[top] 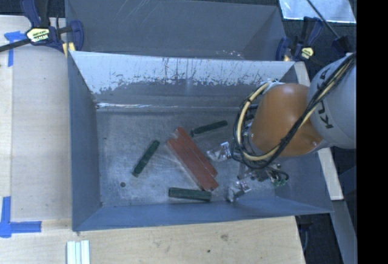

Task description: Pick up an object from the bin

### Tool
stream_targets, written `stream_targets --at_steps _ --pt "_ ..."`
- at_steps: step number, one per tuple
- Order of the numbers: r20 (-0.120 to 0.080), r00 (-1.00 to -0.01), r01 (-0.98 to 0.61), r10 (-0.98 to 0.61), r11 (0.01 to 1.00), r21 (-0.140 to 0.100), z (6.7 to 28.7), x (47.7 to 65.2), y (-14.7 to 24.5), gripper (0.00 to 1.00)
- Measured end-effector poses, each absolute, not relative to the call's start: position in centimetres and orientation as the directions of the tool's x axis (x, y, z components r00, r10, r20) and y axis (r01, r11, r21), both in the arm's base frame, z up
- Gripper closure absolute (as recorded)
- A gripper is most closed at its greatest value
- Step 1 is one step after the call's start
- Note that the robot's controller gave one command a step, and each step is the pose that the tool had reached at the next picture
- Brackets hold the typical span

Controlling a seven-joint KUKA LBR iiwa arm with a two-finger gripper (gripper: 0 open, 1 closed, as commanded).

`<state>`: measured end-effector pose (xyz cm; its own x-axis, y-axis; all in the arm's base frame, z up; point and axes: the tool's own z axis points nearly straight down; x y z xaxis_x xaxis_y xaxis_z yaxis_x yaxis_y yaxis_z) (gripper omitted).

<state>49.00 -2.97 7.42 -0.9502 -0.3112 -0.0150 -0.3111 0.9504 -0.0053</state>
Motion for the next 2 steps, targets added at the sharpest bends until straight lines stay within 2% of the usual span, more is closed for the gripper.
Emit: stream_targets --at_steps 1,2 --pt "-0.015 -0.95 -0.311 -0.311 0.95 -0.006 7.4 49.0 -3.0 0.0" --pt "-0.025 -0.905 -0.424 -0.424 0.906 -0.014 7.8 51.3 3.4 1.0"
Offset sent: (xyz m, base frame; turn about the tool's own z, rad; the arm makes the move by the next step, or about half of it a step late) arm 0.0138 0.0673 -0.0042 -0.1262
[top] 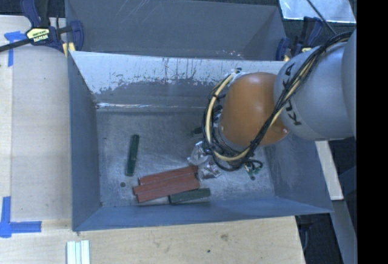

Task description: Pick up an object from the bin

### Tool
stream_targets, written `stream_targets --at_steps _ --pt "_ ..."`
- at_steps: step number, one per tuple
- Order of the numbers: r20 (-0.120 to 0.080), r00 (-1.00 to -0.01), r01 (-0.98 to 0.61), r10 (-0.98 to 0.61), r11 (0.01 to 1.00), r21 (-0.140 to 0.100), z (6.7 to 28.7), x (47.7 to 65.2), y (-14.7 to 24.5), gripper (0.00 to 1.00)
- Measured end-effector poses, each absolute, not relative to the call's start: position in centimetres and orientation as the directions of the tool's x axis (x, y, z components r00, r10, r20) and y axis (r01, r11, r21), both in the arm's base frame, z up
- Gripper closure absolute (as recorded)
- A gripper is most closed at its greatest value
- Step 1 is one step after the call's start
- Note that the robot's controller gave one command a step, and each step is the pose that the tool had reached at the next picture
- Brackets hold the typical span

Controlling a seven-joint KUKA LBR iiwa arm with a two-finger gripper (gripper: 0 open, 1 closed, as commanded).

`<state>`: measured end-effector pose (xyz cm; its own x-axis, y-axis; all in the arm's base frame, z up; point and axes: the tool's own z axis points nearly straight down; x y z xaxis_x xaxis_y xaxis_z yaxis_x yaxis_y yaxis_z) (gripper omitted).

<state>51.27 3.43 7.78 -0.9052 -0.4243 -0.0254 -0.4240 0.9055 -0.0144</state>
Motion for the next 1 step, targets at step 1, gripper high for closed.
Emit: stream_targets --at_steps 1 --pt "-0.025 -0.905 -0.424 -0.425 0.905 -0.014 7.78 51.27 3.43 1.0"
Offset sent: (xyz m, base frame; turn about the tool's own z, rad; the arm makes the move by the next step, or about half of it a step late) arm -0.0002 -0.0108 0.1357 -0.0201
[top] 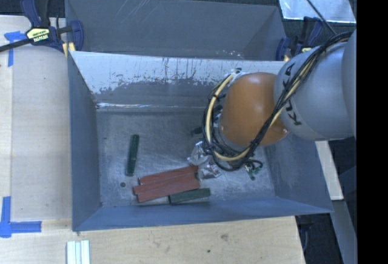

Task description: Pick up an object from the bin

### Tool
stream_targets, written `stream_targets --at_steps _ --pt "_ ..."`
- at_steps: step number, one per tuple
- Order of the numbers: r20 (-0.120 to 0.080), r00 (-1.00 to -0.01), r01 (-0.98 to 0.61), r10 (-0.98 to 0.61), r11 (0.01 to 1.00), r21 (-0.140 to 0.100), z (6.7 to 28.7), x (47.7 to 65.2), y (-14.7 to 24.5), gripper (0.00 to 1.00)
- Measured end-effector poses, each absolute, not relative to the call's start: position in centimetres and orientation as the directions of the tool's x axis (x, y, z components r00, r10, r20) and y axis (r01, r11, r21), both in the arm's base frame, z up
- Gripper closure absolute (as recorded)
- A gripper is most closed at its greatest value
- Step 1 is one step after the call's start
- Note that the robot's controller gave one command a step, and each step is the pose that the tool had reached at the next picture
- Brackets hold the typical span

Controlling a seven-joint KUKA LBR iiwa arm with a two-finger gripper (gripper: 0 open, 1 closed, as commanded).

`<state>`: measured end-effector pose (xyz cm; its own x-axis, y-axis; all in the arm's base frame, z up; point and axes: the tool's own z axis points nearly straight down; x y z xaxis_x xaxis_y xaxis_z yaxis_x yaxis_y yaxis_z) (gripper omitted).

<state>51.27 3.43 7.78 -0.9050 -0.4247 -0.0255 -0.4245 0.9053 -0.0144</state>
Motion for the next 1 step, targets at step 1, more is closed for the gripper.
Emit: stream_targets --at_steps 1 --pt "-0.004 -0.898 -0.44 -0.44 0.898 -0.002 21.4 51.38 2.3 1.0"
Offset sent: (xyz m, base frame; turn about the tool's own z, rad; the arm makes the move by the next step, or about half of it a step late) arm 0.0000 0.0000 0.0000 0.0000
